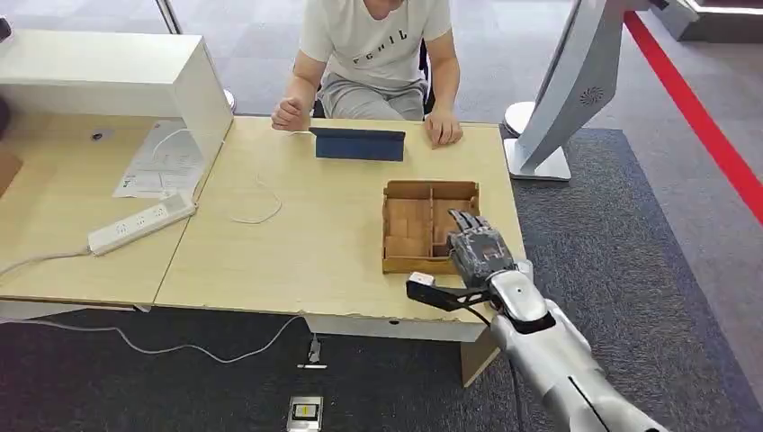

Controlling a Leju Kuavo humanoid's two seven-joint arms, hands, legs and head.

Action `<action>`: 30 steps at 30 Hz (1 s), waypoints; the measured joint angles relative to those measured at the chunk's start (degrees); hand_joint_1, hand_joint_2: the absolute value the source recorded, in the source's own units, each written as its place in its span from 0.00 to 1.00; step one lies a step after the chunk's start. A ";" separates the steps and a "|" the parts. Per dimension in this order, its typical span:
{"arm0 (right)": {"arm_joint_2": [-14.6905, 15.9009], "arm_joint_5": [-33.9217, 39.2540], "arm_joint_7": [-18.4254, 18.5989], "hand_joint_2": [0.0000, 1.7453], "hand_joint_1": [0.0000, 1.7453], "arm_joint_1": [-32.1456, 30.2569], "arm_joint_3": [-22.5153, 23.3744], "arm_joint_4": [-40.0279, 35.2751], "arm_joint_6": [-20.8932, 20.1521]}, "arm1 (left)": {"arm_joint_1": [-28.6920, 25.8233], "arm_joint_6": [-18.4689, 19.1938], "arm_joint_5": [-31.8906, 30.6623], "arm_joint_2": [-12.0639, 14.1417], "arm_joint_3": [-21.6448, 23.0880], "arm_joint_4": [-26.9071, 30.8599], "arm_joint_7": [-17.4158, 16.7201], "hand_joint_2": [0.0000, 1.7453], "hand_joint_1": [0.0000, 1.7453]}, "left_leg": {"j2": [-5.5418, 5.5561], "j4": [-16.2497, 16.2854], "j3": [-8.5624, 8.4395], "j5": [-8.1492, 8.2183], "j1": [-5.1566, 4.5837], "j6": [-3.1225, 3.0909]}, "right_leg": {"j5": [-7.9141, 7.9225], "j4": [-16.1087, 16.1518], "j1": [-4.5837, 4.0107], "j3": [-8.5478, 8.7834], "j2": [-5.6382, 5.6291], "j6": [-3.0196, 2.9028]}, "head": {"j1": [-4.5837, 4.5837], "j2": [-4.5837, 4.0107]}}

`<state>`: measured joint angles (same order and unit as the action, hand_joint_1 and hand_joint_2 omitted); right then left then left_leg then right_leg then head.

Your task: Pass the card to the sensor for recognition and then transmit it.

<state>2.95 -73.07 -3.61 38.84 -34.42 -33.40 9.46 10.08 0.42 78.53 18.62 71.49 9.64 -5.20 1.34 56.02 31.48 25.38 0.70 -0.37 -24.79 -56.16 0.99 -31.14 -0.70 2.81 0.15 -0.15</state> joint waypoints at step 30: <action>0.61 0.90 -0.77 1.00 1.00 -1.75 0.85 -0.04 -0.98 | 0.01 0.70 -0.81 -0.09 0.00 0.00 0.98 0.00 0.00 | -0.02 0.00 -0.09 0.00 0.00 0.00 | 0.00 0.01 0.00 0.07 -0.01 0.00 | 0.00 0.00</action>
<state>3.56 -72.17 -4.37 37.09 -33.57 -33.44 8.48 10.08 1.11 77.72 18.53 71.49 9.64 -4.22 1.32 56.02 31.39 25.38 0.70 -0.37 -24.79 -56.15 0.99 -31.07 -0.71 2.81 0.15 -0.15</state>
